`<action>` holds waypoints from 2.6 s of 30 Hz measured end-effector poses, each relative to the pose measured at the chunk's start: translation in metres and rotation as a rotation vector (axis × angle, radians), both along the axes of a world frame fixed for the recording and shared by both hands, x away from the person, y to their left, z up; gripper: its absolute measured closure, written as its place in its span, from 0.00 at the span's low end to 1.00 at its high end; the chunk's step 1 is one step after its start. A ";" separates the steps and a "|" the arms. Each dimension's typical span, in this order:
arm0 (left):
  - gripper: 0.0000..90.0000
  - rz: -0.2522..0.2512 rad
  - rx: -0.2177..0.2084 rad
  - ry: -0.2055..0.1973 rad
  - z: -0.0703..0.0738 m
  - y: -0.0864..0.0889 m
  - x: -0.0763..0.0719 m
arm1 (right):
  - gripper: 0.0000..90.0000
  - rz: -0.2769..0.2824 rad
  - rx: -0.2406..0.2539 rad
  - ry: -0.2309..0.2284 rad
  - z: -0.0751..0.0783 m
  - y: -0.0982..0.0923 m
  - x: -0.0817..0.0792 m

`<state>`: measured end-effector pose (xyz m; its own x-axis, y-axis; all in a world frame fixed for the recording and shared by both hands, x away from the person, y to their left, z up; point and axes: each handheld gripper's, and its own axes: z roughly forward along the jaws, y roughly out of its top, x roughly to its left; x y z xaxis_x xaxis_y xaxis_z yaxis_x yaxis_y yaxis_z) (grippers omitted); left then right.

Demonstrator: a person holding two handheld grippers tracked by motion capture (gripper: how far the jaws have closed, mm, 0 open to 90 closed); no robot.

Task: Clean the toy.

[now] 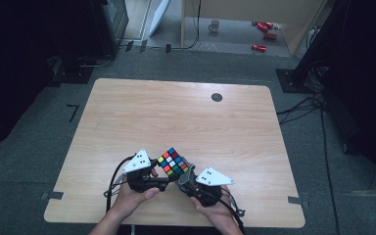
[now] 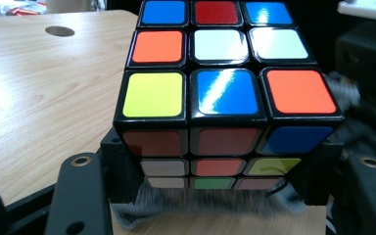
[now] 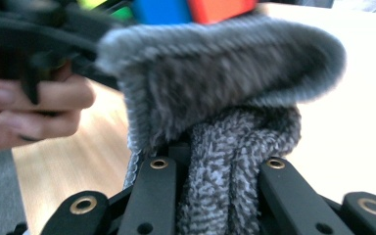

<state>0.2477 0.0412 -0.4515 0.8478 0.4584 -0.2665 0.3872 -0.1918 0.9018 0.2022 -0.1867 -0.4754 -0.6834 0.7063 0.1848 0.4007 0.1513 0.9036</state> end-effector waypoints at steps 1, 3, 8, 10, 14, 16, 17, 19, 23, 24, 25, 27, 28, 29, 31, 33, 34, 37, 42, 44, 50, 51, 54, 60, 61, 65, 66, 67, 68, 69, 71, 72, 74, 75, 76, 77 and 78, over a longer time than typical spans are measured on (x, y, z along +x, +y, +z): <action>0.39 0.000 0.001 0.000 0.000 0.000 0.000 | 0.87 -0.016 0.011 -0.003 0.001 -0.004 0.002; 0.39 0.000 0.006 0.002 -0.001 -0.002 0.000 | 0.87 -0.082 0.053 0.003 0.004 -0.018 0.007; 0.39 -0.001 0.008 0.007 -0.001 -0.003 0.000 | 0.87 -0.021 0.018 0.006 -0.002 -0.002 -0.001; 0.39 0.001 0.008 0.004 -0.001 -0.002 0.000 | 0.87 0.011 -0.023 -0.016 -0.004 0.006 -0.004; 0.39 0.000 0.004 -0.001 0.000 -0.001 -0.001 | 0.87 -0.055 0.036 -0.007 0.001 -0.009 0.004; 0.39 -0.004 0.004 0.004 -0.001 -0.003 0.000 | 0.87 -0.095 0.062 0.000 0.003 -0.017 0.007; 0.39 -0.006 0.005 0.004 -0.002 -0.004 0.000 | 0.87 -0.095 0.052 -0.004 0.002 -0.016 0.006; 0.39 -0.005 0.006 0.006 -0.002 -0.004 0.000 | 0.87 -0.068 0.026 -0.007 -0.001 -0.007 0.001; 0.39 0.001 0.008 0.002 -0.001 -0.001 0.000 | 0.87 0.002 -0.016 -0.013 -0.005 0.006 -0.002; 0.39 0.000 0.003 0.003 -0.001 -0.001 0.000 | 0.87 0.001 -0.007 -0.010 -0.003 0.004 -0.001; 0.39 0.000 0.001 0.001 0.000 -0.001 0.000 | 0.86 -0.008 0.003 -0.011 -0.002 0.001 0.001; 0.39 -0.005 0.008 -0.001 -0.001 -0.003 -0.001 | 0.86 -0.045 0.036 0.001 0.000 -0.008 0.004; 0.39 -0.005 0.010 0.002 -0.001 -0.005 -0.001 | 0.86 -0.063 0.047 0.007 0.000 -0.011 0.006; 0.39 -0.007 0.011 0.004 -0.002 -0.006 -0.001 | 0.87 -0.065 0.043 0.009 -0.001 -0.012 0.005; 0.39 -0.010 0.011 0.003 -0.002 -0.006 -0.001 | 0.86 -0.044 0.024 0.011 -0.003 -0.004 0.002; 0.39 -0.008 0.012 0.003 -0.002 -0.006 -0.002 | 0.86 0.001 -0.005 0.004 -0.006 0.006 -0.003; 0.39 -0.007 0.011 0.001 -0.001 -0.005 -0.002 | 0.86 0.012 -0.024 -0.006 -0.006 0.010 -0.004; 0.39 -0.006 0.002 -0.002 0.000 -0.004 -0.003 | 0.86 -0.004 0.000 -0.006 -0.002 0.003 -0.001; 0.39 -0.013 0.006 0.003 -0.001 -0.007 -0.002 | 0.86 -0.064 0.030 0.006 -0.001 -0.007 0.002; 0.39 -0.011 0.012 0.002 -0.001 -0.007 -0.002 | 0.86 -0.018 0.008 0.009 -0.004 0.003 -0.002; 0.39 -0.009 0.006 -0.002 0.000 -0.005 -0.002 | 0.86 -0.057 0.021 -0.001 0.000 -0.006 0.004; 0.39 -0.009 0.004 0.001 -0.001 -0.006 -0.002 | 0.86 -0.081 0.039 0.005 0.001 -0.011 0.006; 0.39 -0.012 0.007 0.004 -0.001 -0.008 -0.002 | 0.86 -0.073 0.016 0.001 -0.001 -0.004 0.001; 0.39 -0.009 0.006 -0.003 0.000 -0.006 -0.003 | 0.86 0.003 -0.043 -0.023 -0.004 0.010 -0.005; 0.39 -0.007 0.005 -0.001 0.000 -0.006 -0.003 | 0.86 -0.029 -0.021 -0.018 -0.002 0.003 -0.002; 0.39 -0.012 0.010 0.005 -0.002 -0.009 -0.002 | 0.86 -0.106 0.024 -0.002 0.001 -0.011 0.004; 0.39 -0.013 0.014 0.002 -0.002 -0.009 -0.002 | 0.86 -0.092 0.012 -0.001 -0.001 -0.007 0.002; 0.39 -0.014 0.019 0.003 -0.002 -0.009 -0.003 | 0.86 -0.060 0.005 0.009 -0.003 -0.001 0.000; 0.39 -0.013 0.025 0.002 -0.002 -0.009 -0.003 | 0.86 -0.026 -0.011 0.011 -0.006 0.005 -0.002; 0.39 -0.013 0.029 -0.002 -0.003 -0.009 -0.004 | 0.86 -0.005 -0.032 0.005 -0.007 0.009 -0.004; 0.39 -0.016 0.018 0.000 -0.002 -0.007 -0.003 | 0.85 0.005 -0.041 0.004 -0.006 0.008 -0.003; 0.39 -0.016 0.017 0.000 -0.002 -0.007 -0.003 | 0.85 -0.027 -0.010 0.007 -0.004 -0.001 0.001; 0.39 -0.019 0.013 0.003 -0.002 -0.007 -0.003 | 0.85 -0.079 0.028 0.011 -0.001 -0.012 0.005; 0.39 -0.021 0.013 0.004 -0.002 -0.008 -0.003 | 0.86 -0.088 0.036 0.012 0.000 -0.014 0.005; 0.39 -0.019 0.012 0.004 -0.002 -0.009 -0.003 | 0.86 -0.085 0.029 0.008 -0.001 -0.012 0.004; 0.39 -0.019 0.016 0.003 -0.002 -0.009 -0.003 | 0.86 -0.066 0.017 0.009 -0.002 -0.007 0.002; 0.39 -0.018 0.021 0.001 -0.002 -0.009 -0.003 | 0.86 -0.032 0.005 0.014 -0.004 -0.002 0.000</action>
